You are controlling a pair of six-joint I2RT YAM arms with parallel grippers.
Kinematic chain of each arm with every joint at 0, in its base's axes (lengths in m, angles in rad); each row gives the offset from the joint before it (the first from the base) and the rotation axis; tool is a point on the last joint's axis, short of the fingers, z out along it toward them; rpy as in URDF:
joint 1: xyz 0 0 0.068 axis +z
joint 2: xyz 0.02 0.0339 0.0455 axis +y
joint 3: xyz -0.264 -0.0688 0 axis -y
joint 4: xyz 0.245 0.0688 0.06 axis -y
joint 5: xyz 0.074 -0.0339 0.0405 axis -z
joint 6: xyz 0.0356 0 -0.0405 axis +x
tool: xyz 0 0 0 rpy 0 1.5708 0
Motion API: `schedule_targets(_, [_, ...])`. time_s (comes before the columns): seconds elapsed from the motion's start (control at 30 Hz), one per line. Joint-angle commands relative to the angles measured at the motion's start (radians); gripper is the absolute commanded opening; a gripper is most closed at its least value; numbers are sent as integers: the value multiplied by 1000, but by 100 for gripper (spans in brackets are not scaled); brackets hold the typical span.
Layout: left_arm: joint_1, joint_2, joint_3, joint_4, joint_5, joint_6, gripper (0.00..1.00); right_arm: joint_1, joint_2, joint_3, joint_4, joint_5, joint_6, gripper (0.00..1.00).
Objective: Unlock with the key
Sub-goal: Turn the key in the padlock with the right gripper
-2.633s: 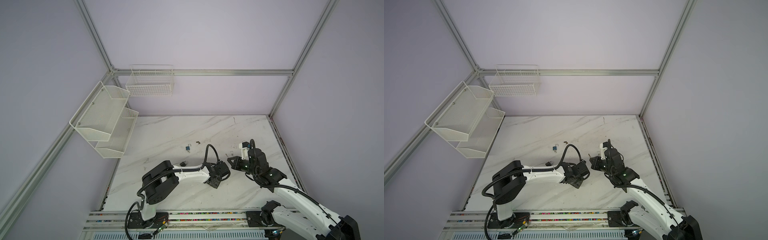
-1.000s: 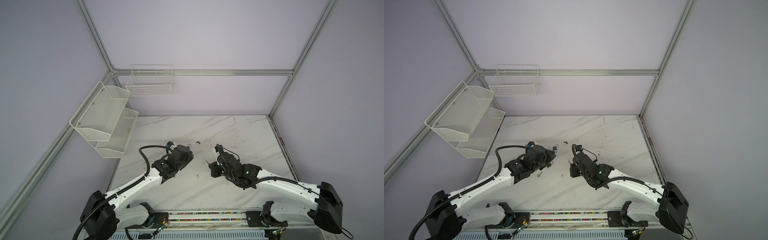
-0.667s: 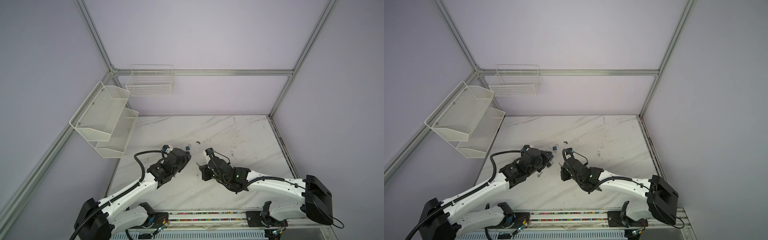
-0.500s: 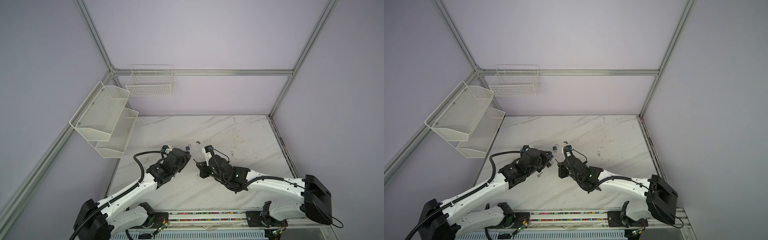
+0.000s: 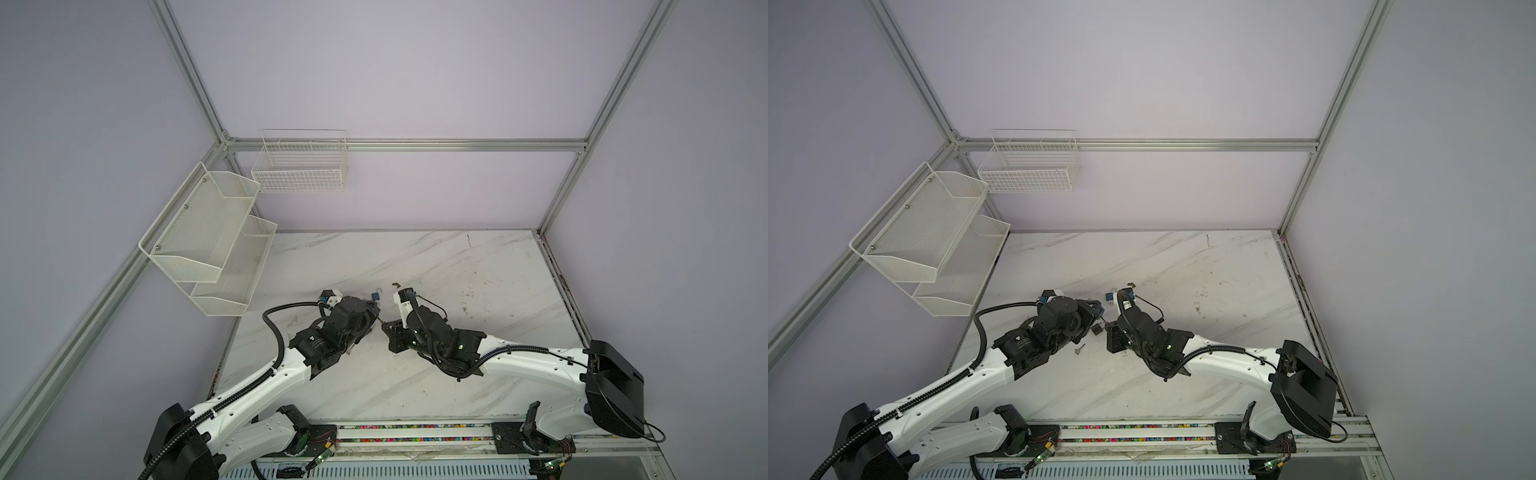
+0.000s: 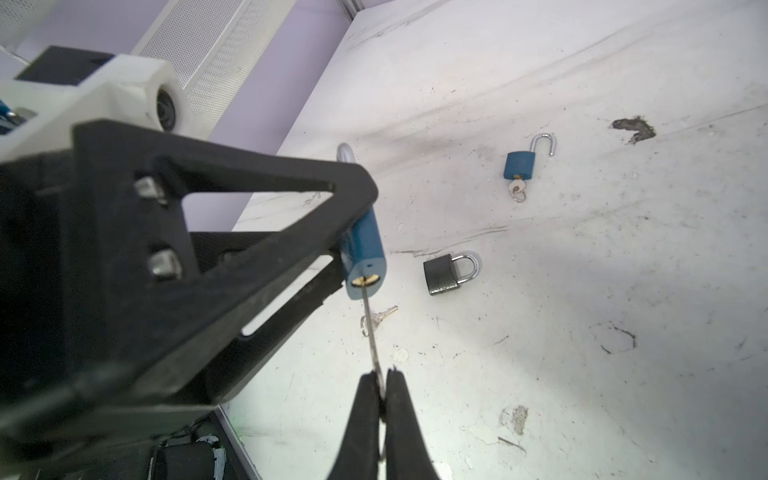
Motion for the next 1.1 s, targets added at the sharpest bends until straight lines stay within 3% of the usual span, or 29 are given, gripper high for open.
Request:
schedule_targets(0.0, [3, -24, -26, 34, -17, 8, 6, 6, -15, 29, 28, 16, 17, 0])
schedule_targets(0.37, [2, -42, -25, 33, -6, 9, 6, 1, -6, 31, -4, 71, 48, 0])
schedule_targets(0.77, [2, -18, 4, 38, 10, 14, 6, 1, 63, 88, 5, 21, 35, 0])
schedule_targets(1.07, [-39, -11, 38, 40, 54, 39, 4, -51, 52, 104, 122, -183, 90, 0])
